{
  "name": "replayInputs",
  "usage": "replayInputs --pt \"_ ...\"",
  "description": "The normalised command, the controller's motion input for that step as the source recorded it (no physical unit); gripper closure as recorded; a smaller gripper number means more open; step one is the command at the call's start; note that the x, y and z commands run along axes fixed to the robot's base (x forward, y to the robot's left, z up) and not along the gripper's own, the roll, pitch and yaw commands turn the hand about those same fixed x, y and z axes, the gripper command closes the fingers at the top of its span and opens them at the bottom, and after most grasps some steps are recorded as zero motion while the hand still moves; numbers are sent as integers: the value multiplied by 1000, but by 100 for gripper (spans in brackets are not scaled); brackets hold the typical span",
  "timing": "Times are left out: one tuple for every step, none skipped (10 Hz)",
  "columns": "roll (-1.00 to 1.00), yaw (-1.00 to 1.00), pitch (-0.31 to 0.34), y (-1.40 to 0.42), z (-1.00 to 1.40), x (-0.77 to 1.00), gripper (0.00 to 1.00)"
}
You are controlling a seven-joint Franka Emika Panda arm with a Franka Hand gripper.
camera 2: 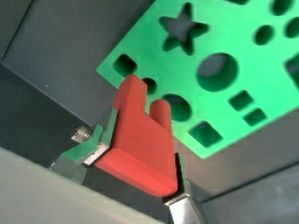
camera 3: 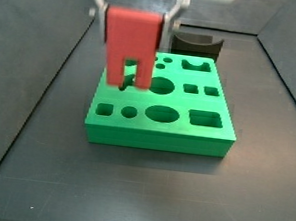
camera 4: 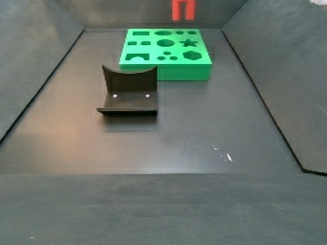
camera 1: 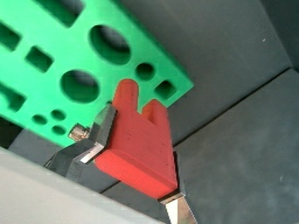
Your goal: Insert the square-circle object.
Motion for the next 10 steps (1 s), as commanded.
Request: replayInputs --pt "54 86 -44 -100 -1000 -151 100" --pt "104 0 0 0 -509 -31 100" --pt "83 0 0 0 -369 -57 100" --pt "0 0 0 0 -220 -97 100" --pt "0 0 0 -31 -134 -34 100" --pt "0 0 0 -63 -94 -31 100" --pt "7 0 -4 -46 -111 -160 100" --pt "0 0 -33 -40 -174 -243 100" --pt "0 -66 0 0 -357 0 100" --pt "31 -91 -49 0 -731 314 100"
